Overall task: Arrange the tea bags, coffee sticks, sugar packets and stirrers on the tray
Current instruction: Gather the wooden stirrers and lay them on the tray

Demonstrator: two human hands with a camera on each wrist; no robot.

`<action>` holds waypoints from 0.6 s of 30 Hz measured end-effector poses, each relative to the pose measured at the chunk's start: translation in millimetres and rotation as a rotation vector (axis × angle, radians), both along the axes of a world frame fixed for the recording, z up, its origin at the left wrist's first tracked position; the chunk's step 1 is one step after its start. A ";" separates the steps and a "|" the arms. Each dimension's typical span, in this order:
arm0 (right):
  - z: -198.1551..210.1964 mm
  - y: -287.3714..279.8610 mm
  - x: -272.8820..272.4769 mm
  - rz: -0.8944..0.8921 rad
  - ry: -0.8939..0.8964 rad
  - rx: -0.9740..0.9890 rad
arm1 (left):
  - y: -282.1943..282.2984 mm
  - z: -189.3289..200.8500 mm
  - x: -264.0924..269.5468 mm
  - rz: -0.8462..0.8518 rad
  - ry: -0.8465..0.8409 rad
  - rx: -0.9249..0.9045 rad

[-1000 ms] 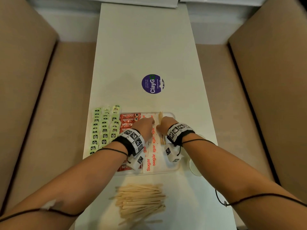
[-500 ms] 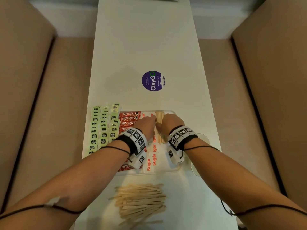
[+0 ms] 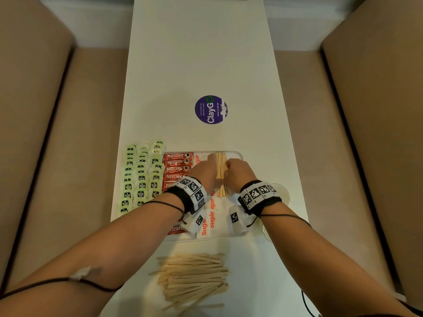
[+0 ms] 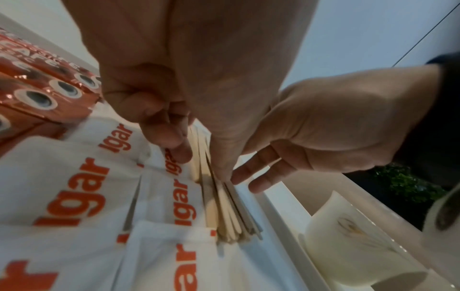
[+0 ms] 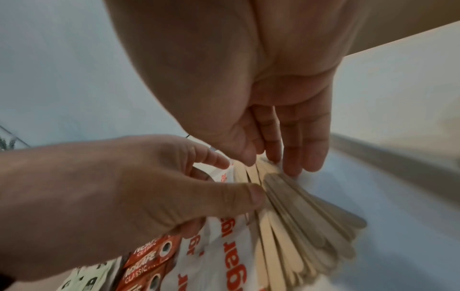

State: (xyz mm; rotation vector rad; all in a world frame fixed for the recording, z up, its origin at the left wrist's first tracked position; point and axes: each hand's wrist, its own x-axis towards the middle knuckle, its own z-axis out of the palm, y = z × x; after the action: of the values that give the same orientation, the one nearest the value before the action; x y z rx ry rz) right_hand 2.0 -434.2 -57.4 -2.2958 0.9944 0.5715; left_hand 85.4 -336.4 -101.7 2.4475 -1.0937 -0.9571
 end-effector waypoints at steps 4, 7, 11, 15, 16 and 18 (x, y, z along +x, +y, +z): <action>1.4 0.4 -3.1 -0.014 -0.037 0.052 | -4.8 -0.9 -0.9 0.070 0.005 -0.026; -0.9 1.6 -4.8 -0.031 -0.048 0.073 | -6.8 -3.7 0.1 0.086 -0.003 -0.026; 1.0 3.3 -7.2 -0.058 -0.054 0.103 | -9.2 -2.8 2.2 0.063 -0.001 -0.006; 8.3 5.1 -17.7 -0.040 -0.054 0.090 | -4.3 10.7 1.4 0.034 -0.045 0.026; 12.5 5.5 -21.5 -0.034 -0.066 0.089 | -1.8 15.1 1.3 0.026 -0.049 0.030; 22.5 7.9 -30.7 -0.017 -0.115 0.082 | 7.2 24.2 1.3 0.022 -0.036 0.018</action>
State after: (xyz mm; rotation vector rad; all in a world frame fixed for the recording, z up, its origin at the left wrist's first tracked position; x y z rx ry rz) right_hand -28.7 -426.2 -34.9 -2.2192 0.9184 0.4591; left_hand 86.6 -329.2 -77.5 2.4953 -1.0716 -0.9234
